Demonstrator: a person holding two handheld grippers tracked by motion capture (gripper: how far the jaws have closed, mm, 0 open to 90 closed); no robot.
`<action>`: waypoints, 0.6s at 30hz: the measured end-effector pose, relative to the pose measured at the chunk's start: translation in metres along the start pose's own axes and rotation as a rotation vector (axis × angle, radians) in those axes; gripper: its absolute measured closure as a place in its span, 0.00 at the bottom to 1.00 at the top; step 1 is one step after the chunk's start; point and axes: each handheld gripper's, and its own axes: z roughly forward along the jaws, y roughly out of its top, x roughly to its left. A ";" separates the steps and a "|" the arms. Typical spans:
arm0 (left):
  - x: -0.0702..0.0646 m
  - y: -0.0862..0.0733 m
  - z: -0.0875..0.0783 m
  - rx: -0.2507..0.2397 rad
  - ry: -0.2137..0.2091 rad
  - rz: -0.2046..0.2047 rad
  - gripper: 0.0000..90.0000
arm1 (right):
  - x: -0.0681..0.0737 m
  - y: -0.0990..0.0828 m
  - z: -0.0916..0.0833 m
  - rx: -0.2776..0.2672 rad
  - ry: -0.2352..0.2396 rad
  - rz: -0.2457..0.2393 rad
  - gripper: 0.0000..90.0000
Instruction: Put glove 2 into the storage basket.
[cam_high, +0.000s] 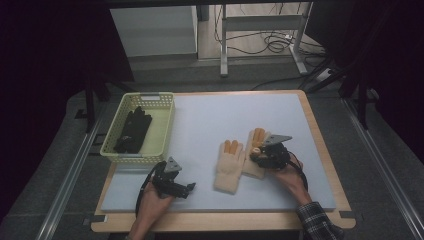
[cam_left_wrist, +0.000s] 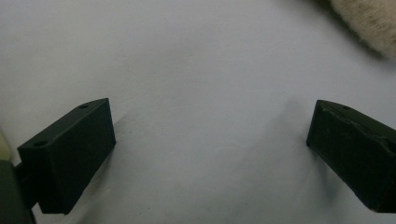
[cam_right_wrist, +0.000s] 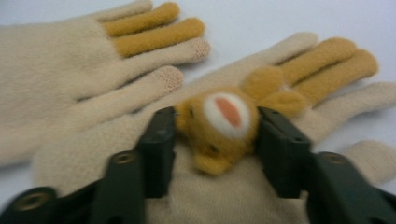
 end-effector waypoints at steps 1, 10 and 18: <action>0.000 0.000 0.000 0.000 0.000 0.000 0.01 | -0.001 0.000 -0.001 -0.003 -0.003 0.006 0.67; 0.000 0.000 0.000 0.001 0.000 0.000 0.01 | 0.000 0.009 -0.037 -0.055 0.010 0.030 0.71; 0.000 0.000 0.000 -0.002 0.001 -0.001 0.01 | 0.027 0.034 -0.073 -0.101 0.067 -0.001 0.71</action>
